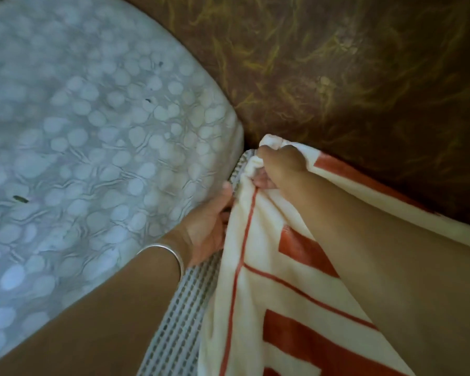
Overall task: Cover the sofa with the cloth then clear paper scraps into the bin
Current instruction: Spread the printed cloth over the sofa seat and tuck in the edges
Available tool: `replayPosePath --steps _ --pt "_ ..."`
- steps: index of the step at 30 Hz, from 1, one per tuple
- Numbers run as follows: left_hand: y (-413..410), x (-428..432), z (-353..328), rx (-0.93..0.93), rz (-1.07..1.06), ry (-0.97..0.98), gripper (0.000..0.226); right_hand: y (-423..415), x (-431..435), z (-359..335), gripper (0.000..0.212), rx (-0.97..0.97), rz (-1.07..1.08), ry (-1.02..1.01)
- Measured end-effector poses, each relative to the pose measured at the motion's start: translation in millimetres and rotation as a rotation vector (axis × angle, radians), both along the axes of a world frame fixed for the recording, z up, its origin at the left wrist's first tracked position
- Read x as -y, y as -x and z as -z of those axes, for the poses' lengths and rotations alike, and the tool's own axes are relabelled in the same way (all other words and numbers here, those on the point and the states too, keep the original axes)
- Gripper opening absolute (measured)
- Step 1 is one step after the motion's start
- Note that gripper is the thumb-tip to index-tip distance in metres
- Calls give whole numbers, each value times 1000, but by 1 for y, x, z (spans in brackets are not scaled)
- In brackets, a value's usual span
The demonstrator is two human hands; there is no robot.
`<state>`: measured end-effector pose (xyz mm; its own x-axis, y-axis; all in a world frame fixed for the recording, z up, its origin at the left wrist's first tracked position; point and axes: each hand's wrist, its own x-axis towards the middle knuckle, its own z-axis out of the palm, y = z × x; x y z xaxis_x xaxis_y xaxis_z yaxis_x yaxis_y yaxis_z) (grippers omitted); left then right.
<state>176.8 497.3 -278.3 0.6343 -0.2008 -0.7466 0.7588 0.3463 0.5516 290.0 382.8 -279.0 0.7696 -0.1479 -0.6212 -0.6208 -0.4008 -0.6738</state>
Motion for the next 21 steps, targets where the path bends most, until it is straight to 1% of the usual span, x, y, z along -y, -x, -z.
replayPosePath --steps 2,3,6,7,9,11,13,15,17,19,21 --pt "-6 6 -4 12 56 -82 51 3 0 -5 39 64 -53 61" --pt "-9 11 -6 -2 35 -117 50 5 2 -7 37 123 -96 144" --pt "-16 20 -9 -91 -116 -129 40 12 11 -21 30 452 -310 561" --pt "-17 21 -8 -117 -188 -117 36 14 14 -23 27 557 -347 655" --pt "-16 21 -5 -137 -231 -83 31 14 16 -26 29 620 -398 705" --pt "-15 22 -7 -133 -189 -68 28 12 14 -29 32 580 -461 722" --pt "-17 23 -9 -128 -149 -48 32 10 12 -35 34 534 -516 728" --pt "-20 25 -12 -118 -105 -51 36 4 13 -42 36 506 -533 706" --pt "-22 26 -13 -118 -43 -89 36 -4 12 -45 42 474 -536 657" --pt "-24 27 -14 -125 -17 -133 35 -12 10 -49 55 380 -522 635" --pt "-25 28 -16 -123 -23 -157 29 -19 10 -53 60 257 -549 717"
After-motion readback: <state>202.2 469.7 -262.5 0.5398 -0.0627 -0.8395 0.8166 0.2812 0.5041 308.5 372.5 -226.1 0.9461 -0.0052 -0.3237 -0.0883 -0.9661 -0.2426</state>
